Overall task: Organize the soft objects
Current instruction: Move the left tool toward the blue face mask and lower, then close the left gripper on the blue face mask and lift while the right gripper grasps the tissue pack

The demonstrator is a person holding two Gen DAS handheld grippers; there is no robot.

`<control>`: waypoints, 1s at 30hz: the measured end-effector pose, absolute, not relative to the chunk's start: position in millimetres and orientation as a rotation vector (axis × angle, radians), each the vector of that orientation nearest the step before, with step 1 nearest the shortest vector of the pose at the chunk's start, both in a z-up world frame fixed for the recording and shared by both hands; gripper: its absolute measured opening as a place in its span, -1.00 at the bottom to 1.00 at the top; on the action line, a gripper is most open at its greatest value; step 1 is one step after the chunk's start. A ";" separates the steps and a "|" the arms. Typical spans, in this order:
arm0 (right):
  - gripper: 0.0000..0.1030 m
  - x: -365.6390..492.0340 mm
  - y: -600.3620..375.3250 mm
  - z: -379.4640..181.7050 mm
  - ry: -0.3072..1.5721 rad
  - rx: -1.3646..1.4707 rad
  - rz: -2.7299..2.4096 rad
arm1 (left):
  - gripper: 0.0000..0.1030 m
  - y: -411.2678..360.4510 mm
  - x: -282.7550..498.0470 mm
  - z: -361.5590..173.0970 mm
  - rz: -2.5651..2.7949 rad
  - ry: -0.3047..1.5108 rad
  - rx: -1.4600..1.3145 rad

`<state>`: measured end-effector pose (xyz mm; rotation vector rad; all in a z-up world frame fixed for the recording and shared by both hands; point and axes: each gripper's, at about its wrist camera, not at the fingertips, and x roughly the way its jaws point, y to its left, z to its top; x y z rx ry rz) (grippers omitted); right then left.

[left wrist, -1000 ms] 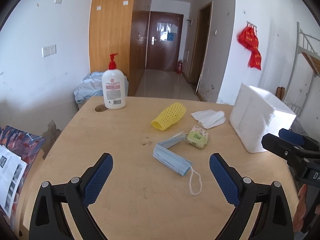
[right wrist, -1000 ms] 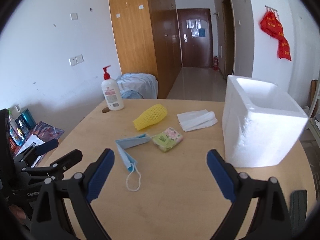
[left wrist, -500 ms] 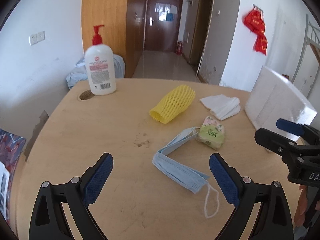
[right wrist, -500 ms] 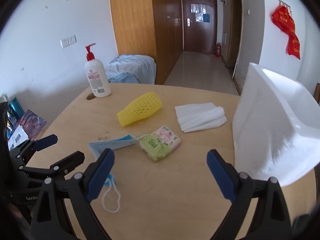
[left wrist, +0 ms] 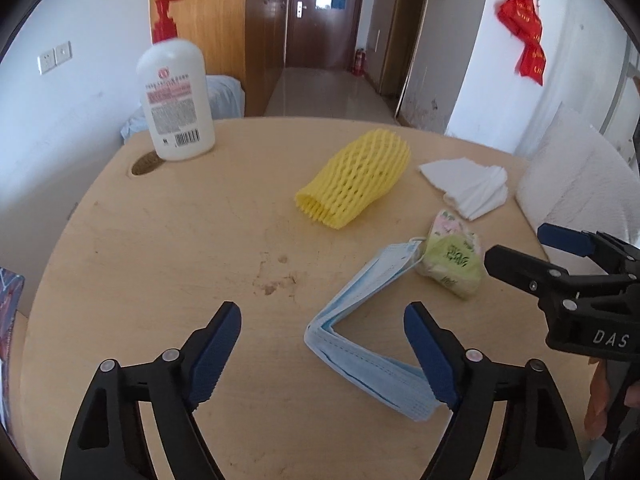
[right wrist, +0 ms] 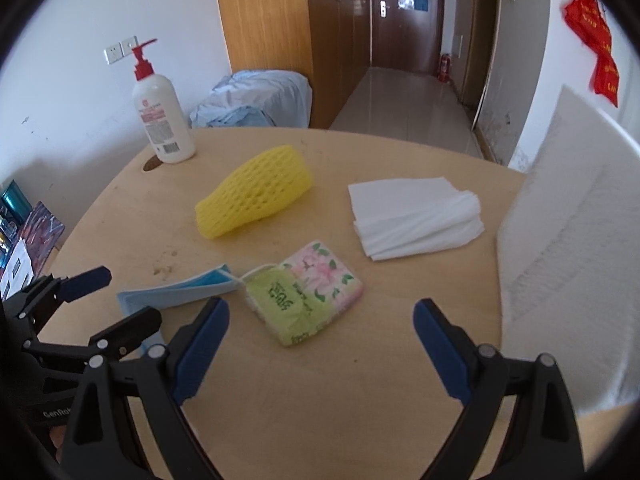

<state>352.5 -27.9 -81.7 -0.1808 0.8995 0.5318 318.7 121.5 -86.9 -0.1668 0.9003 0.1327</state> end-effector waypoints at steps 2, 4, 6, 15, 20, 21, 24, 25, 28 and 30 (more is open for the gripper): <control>0.83 356.6 -25.7 -85.3 0.910 -0.182 0.535 | 0.63 122.8 322.5 -90.1 0.124 0.914 -0.169; 0.81 360.6 -23.1 -90.1 0.921 -0.190 0.541 | 0.63 121.7 324.7 -92.4 0.120 0.924 -0.164; 0.79 364.3 -21.4 -95.4 0.935 -0.194 0.543 | 0.62 120.7 326.2 -94.2 0.123 0.929 -0.158; 0.78 375.2 -13.3 -111.5 0.971 -0.223 0.549 | 0.22 119.5 335.4 -107.7 0.103 0.982 -0.153; 0.78 378.1 -9.6 -113.9 0.979 -0.223 0.561 | -0.17 120.3 336.8 -109.6 0.109 0.989 -0.140; 0.77 379.4 -8.3 -114.9 0.981 -0.223 0.562 | -0.19 121.0 336.9 -109.6 0.108 0.989 -0.142; 0.76 380.2 -4.7 -116.5 0.983 -0.233 0.572 | -0.40 124.5 336.5 -109.4 0.107 0.988 -0.159; 0.76 380.2 -2.7 -116.9 0.986 -0.235 0.580 | -0.48 126.0 336.2 -109.3 0.110 0.988 -0.163; 0.75 379.7 0.8 -118.6 0.989 -0.247 0.579 | -0.64 128.7 335.8 -109.2 0.113 0.988 -0.165; 0.71 379.3 2.7 -119.8 0.991 -0.253 0.584 | -0.71 130.7 335.0 -109.1 0.112 0.989 -0.172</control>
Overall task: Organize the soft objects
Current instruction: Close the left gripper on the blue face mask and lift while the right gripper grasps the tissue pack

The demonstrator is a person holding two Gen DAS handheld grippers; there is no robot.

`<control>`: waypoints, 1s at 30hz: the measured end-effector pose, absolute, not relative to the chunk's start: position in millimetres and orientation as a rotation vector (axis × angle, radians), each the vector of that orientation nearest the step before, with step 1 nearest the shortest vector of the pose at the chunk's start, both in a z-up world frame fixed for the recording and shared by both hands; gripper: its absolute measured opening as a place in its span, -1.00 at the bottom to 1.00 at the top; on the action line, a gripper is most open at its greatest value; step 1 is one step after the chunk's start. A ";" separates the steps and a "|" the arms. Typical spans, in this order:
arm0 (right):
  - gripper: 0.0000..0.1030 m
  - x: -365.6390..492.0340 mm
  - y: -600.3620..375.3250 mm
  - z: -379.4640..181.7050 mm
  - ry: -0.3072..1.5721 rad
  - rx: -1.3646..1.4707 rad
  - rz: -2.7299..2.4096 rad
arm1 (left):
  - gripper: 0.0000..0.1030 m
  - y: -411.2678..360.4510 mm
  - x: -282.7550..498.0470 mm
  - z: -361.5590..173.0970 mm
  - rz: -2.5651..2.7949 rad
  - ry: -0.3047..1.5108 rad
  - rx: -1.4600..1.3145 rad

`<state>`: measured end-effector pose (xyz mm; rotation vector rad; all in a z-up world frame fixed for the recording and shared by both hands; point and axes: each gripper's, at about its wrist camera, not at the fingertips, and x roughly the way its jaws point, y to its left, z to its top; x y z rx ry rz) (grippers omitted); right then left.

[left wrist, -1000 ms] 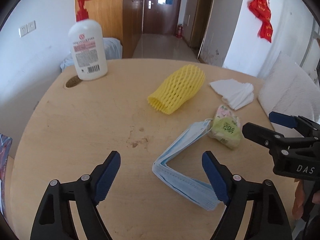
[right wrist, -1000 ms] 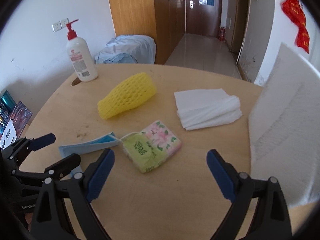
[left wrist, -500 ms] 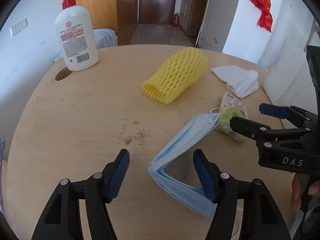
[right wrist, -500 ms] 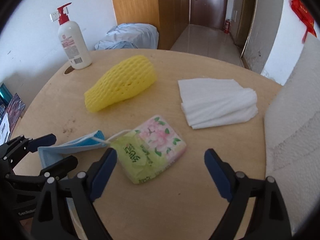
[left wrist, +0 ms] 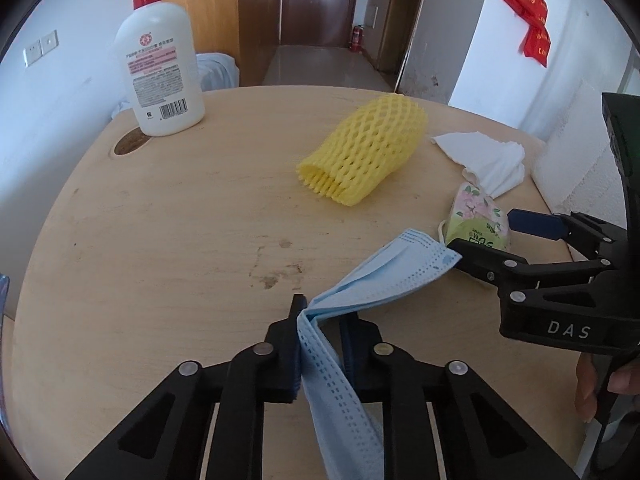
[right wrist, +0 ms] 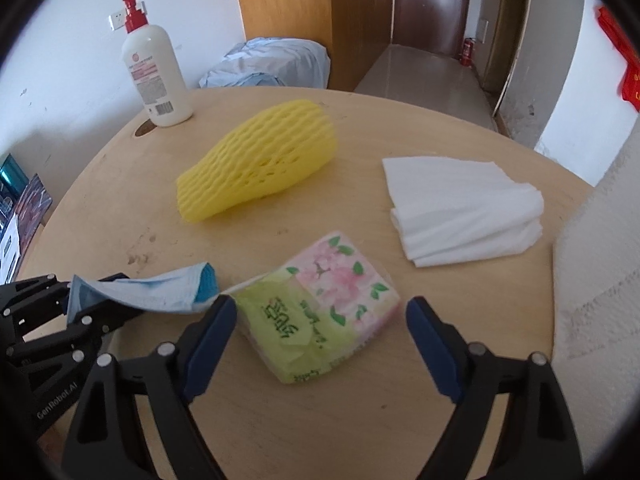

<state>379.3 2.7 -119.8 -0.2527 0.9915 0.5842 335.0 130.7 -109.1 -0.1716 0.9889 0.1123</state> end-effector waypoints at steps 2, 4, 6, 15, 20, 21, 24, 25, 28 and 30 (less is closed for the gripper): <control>0.69 379.8 3.0 -120.2 0.993 -0.248 0.582 | -0.79 135.8 333.2 -108.6 0.123 0.989 -0.193; 0.67 380.8 5.2 -121.8 0.999 -0.247 0.584 | -0.85 140.9 330.5 -106.5 0.123 0.982 -0.208; 0.65 381.1 5.4 -122.7 1.001 -0.244 0.584 | -0.86 144.8 327.3 -102.2 0.133 0.964 -0.212; 0.39 380.4 8.5 -122.7 1.003 -0.234 0.594 | -0.87 157.9 318.3 -86.0 0.131 0.899 -0.266; 0.09 379.4 10.0 -121.6 1.000 -0.228 0.597 | -0.87 167.2 315.6 -80.3 0.162 0.870 -0.270; 0.00 378.8 10.3 -121.2 0.998 -0.229 0.599 | -0.87 167.5 315.6 -80.0 0.162 0.869 -0.272; -0.59 376.2 11.2 -119.5 0.979 -0.241 0.592 | -0.87 166.6 315.4 -79.6 0.158 0.866 -0.268; -0.61 376.2 11.3 -119.3 0.979 -0.245 0.591 | -0.87 167.0 315.0 -78.7 0.157 0.862 -0.269; -0.73 377.6 6.5 -119.3 0.989 -0.212 0.597 | -0.87 168.5 313.9 -76.9 0.162 0.855 -0.276; -0.80 376.5 5.8 -118.0 0.988 -0.212 0.601 | -0.87 168.4 312.8 -76.3 0.163 0.852 -0.278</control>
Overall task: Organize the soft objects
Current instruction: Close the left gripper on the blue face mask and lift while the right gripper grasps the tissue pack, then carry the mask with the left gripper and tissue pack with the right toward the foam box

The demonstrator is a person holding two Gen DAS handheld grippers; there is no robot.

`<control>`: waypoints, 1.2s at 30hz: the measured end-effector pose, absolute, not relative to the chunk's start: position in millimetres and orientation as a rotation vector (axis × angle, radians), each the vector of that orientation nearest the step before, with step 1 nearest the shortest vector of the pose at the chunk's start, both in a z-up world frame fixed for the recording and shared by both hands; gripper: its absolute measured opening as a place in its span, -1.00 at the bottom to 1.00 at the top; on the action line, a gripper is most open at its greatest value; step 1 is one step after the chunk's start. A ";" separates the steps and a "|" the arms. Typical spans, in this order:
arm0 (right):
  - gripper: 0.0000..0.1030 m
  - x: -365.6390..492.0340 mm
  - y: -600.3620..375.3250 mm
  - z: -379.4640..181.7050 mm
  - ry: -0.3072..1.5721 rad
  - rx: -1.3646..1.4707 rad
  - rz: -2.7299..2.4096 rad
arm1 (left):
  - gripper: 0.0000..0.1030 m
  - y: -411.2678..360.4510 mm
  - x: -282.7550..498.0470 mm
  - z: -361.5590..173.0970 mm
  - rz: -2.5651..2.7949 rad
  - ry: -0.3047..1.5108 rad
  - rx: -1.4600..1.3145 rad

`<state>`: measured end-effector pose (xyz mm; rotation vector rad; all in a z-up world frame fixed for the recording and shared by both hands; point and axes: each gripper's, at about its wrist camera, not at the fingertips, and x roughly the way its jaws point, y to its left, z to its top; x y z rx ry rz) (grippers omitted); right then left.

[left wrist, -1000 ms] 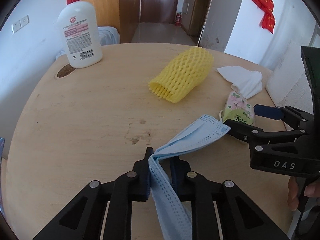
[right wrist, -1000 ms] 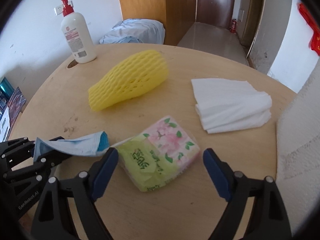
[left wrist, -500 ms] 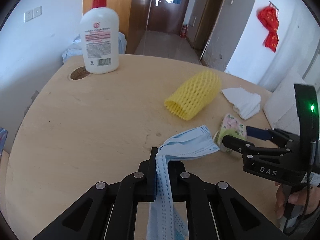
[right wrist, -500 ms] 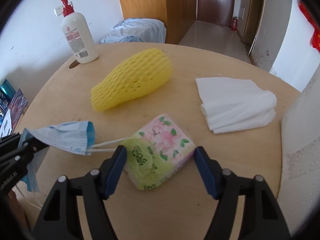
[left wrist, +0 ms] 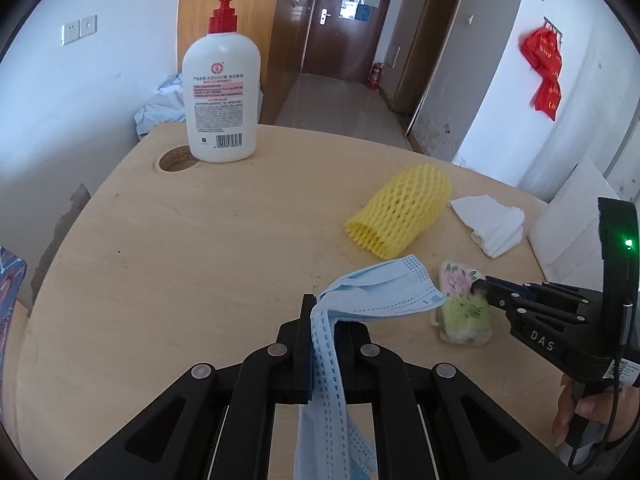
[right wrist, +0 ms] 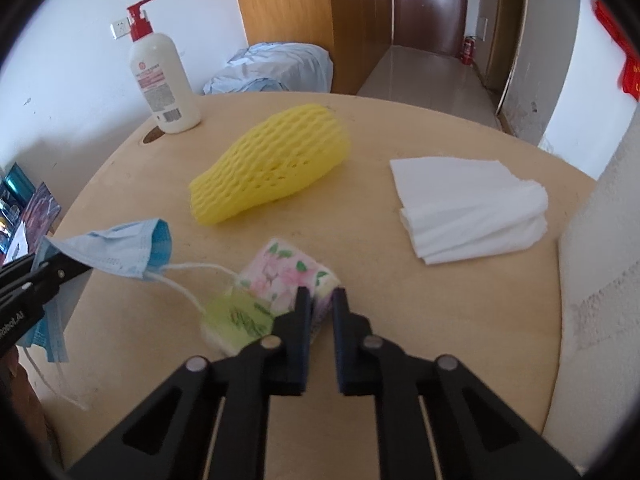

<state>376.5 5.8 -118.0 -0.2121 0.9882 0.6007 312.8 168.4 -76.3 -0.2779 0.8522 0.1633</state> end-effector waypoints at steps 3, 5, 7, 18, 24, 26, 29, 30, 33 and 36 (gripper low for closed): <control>-0.82 372.2 3.5 -112.2 0.975 -0.212 0.596 | -0.87 167.9 309.3 -71.6 0.166 0.836 -0.281; -0.83 367.2 0.6 -105.0 0.958 -0.212 0.591 | -0.87 167.9 306.6 -67.9 0.180 0.823 -0.276; -0.84 362.2 -3.1 -97.4 0.939 -0.205 0.588 | -0.87 168.7 303.6 -64.5 0.179 0.812 -0.285; -0.85 333.2 -35.1 -65.7 0.849 -0.176 0.562 | -0.87 147.1 287.0 -44.2 0.158 0.771 -0.250; -0.86 327.7 -42.4 -67.3 0.856 -0.141 0.567 | -0.87 144.0 280.8 -43.2 0.148 0.777 -0.265; -0.86 323.2 -47.3 -59.4 0.831 -0.132 0.559 | -0.87 141.2 277.2 -39.9 0.145 0.767 -0.266; -0.86 316.4 -52.2 -51.3 0.813 -0.129 0.556 | -0.87 135.7 270.6 -33.9 0.133 0.751 -0.268; -0.86 313.5 -54.2 -48.7 0.807 -0.126 0.553 | -0.87 133.4 267.8 -32.1 0.131 0.745 -0.266; -0.86 302.0 -61.5 -41.8 0.786 -0.120 0.545 | -0.87 123.7 257.3 -26.7 0.120 0.730 -0.254; -0.86 291.9 -68.8 -36.7 0.773 -0.107 0.545 | -0.87 117.0 248.1 -22.8 0.113 0.720 -0.251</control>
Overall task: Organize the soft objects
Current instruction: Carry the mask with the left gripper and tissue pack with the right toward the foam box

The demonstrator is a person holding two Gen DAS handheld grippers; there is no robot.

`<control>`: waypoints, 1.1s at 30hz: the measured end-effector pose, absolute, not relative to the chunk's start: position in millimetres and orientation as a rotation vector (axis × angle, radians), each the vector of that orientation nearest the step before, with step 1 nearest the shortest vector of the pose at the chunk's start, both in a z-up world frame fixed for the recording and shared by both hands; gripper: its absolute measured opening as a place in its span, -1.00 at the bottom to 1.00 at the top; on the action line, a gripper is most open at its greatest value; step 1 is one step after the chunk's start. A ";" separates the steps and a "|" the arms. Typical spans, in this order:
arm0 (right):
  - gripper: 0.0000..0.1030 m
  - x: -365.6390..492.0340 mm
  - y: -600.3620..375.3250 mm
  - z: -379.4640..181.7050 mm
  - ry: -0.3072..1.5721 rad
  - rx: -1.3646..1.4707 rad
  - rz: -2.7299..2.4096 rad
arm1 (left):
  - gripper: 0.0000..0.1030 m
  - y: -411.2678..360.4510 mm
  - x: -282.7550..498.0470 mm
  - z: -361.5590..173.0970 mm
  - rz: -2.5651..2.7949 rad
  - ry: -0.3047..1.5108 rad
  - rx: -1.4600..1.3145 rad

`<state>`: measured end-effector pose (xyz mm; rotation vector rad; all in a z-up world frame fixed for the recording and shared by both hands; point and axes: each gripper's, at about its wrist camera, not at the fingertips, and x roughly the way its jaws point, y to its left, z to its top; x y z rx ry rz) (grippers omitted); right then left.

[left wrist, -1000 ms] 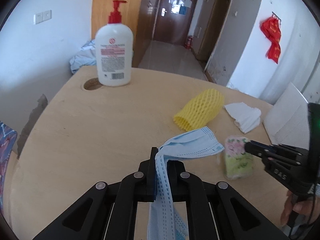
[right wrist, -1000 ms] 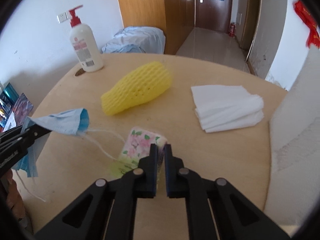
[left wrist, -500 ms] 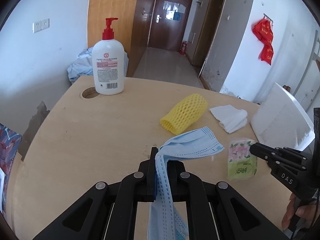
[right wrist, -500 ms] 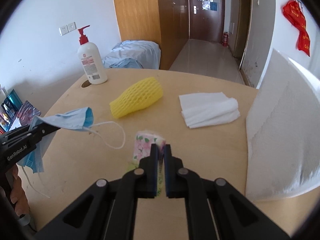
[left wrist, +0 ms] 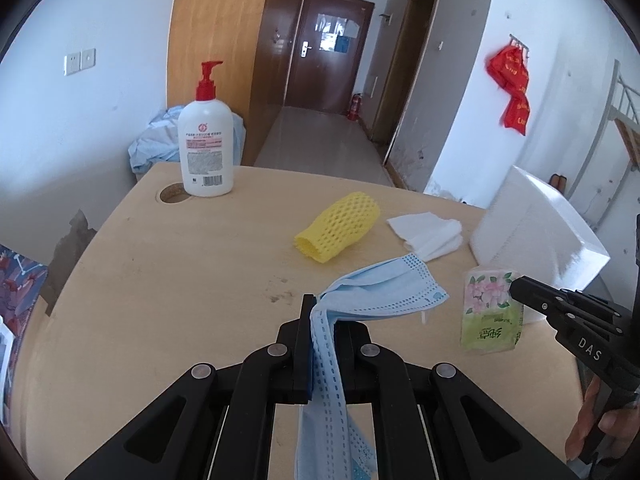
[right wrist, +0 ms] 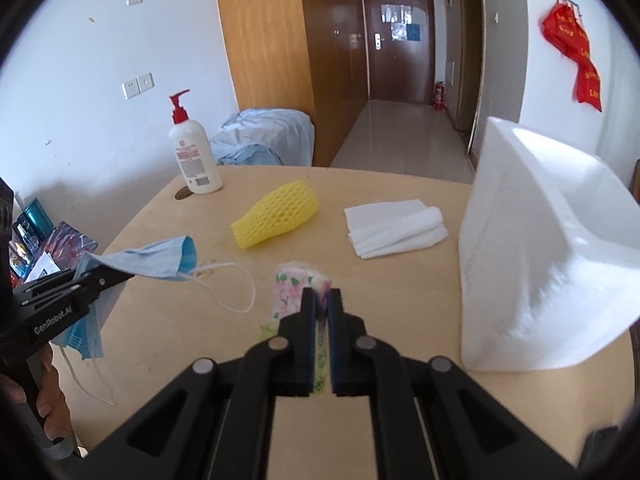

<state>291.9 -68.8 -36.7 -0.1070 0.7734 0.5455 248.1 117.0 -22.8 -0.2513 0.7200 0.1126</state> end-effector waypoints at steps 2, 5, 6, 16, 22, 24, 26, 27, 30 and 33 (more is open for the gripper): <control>-0.86 282.6 -74.2 -32.9 0.758 -0.105 0.541 | -0.87 110.7 239.3 -19.0 0.107 0.710 -0.247; -0.86 268.1 -84.5 -26.7 0.740 -0.096 0.531 | -0.87 102.8 227.1 -13.9 0.099 0.693 -0.243; -0.86 261.7 -89.2 -24.3 0.733 -0.092 0.526 | -0.87 99.0 221.4 -11.7 0.098 0.684 -0.239; -0.86 205.1 -116.0 -10.4 0.674 -0.069 0.501 | -0.87 70.3 169.6 3.3 0.077 0.624 -0.200; -0.86 174.2 -130.1 -5.5 0.641 -0.048 0.487 | -0.87 57.4 146.6 7.7 0.054 0.604 -0.180; -0.86 166.0 -134.6 -4.9 0.635 -0.041 0.482 | -0.87 52.2 139.6 9.6 0.046 0.595 -0.173; -0.86 159.2 -137.7 -4.2 0.628 -0.045 0.474 | -0.87 46.5 134.7 10.1 0.034 0.589 -0.164; -0.86 155.1 -140.4 -3.7 0.623 -0.041 0.470 | -0.87 44.4 133.1 10.4 0.027 0.587 -0.163; -0.86 146.7 -146.2 -2.5 0.614 -0.037 0.458 | -0.87 37.9 130.5 11.6 0.012 0.579 -0.157; -0.86 142.9 -150.2 -1.6 0.610 -0.036 0.451 | -0.87 32.1 130.4 14.3 -0.005 0.573 -0.153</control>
